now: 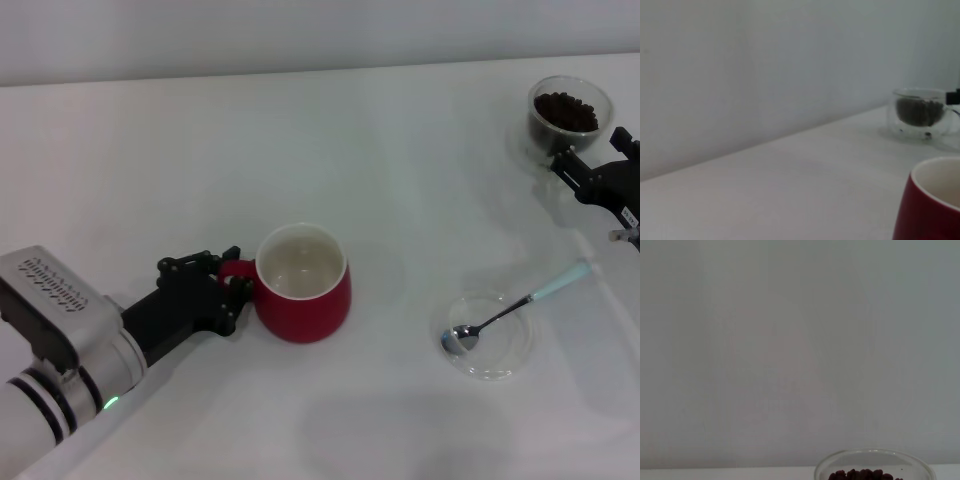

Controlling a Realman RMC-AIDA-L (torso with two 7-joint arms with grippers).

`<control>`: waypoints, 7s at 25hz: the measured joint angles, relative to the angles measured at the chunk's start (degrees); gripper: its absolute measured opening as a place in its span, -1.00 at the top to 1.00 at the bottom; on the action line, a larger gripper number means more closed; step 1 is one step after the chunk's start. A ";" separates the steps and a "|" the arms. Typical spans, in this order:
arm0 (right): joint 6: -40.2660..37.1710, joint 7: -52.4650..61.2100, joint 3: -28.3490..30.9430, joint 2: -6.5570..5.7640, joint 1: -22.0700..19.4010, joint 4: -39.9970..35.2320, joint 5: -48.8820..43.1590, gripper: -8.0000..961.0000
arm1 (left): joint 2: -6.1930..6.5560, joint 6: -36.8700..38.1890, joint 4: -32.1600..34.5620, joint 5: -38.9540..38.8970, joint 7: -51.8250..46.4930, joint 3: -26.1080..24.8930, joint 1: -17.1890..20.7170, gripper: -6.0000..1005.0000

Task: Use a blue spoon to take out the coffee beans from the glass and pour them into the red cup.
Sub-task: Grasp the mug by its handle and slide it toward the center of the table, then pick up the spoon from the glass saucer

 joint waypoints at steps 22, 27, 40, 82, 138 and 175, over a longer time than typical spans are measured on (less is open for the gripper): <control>0.24 -0.16 -0.30 0.00 -0.83 -0.01 -0.33 -0.81 | -0.08 -1.55 -0.66 1.63 0.00 -0.18 1.38 0.35; 0.39 -0.17 -0.36 0.00 -0.81 0.01 -0.37 -0.81 | -0.02 -1.83 -0.56 1.72 0.01 -0.25 1.70 0.05; 0.40 -0.15 -0.45 0.00 -0.89 0.09 -0.45 -0.81 | 0.09 -7.31 1.11 1.74 0.06 -0.21 3.74 -0.20; 11.20 3.74 -0.20 -1.10 -8.54 -1.53 -0.07 -0.81 | 0.13 -28.15 12.66 -8.98 0.17 -7.53 16.19 -0.20; 17.95 74.90 -20.30 -1.40 -15.12 -17.01 -16.96 -0.81 | 0.35 -24.27 16.05 -20.68 0.08 -7.53 11.06 -0.19; 15.31 73.53 -19.69 -1.15 -13.34 -13.45 -16.53 0.01 | 0.26 -22.88 15.49 -20.36 0.08 -7.13 10.15 -0.18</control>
